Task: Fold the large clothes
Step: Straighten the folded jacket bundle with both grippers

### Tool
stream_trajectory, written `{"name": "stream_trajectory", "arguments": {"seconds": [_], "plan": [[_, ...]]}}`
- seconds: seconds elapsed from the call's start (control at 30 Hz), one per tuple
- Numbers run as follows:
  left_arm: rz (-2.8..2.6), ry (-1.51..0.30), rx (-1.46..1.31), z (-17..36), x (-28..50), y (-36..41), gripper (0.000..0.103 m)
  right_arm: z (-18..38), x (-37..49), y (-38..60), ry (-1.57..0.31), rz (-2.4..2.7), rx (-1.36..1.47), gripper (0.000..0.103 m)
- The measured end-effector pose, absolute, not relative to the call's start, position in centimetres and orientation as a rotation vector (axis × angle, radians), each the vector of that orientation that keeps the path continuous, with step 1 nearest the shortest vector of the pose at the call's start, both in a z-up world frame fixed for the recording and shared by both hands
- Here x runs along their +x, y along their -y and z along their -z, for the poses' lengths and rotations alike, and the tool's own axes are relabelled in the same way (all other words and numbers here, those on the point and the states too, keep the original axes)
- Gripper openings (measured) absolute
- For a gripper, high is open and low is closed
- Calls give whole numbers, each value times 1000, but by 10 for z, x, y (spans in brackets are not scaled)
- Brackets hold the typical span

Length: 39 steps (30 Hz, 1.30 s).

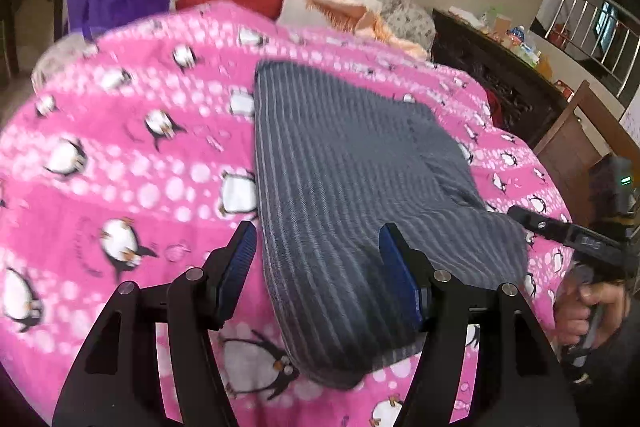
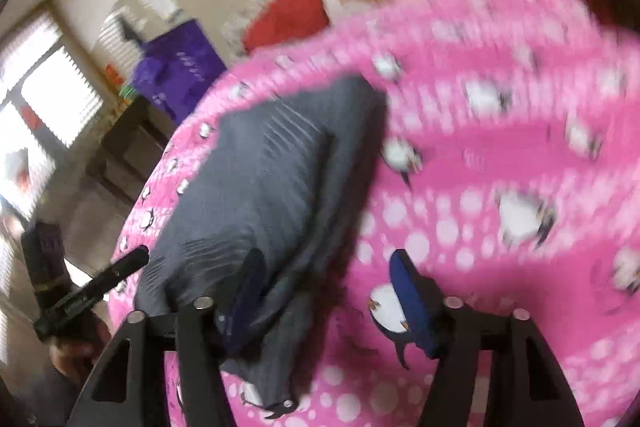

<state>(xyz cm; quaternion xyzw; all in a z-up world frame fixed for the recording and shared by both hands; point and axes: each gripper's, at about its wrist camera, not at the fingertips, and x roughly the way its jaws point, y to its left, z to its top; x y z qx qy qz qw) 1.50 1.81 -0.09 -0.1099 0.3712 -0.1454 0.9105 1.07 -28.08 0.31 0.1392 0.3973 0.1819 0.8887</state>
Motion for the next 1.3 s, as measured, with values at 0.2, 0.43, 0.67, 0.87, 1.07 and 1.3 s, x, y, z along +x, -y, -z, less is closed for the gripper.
{"name": "stream_trajectory", "arguments": {"seconds": [0.2, 0.43, 0.67, 0.87, 1.07, 1.3], "plan": [[351, -777, -192, -4, 10, 0, 22, -28, 2, 201, -789, -623, 96, 19], [363, -893, -211, 40, 14, 15, 18, 40, 1, 225, -881, -516, 37, 17], [359, -860, -220, 41, 10, 18, 33, 35, -14, 222, -878, -500, 48, 38], [473, -860, -155, 28, 9, 46, 93, 29, -18, 201, -831, -485, -6, 45], [420, -805, -112, 2, -1, 49, 93, 23, -23, 212, -890, -497, 46, 45], [271, -657, -319, -64, -5, 12, 103, -29, -65, 241, -784, -318, -1, 56]]}}
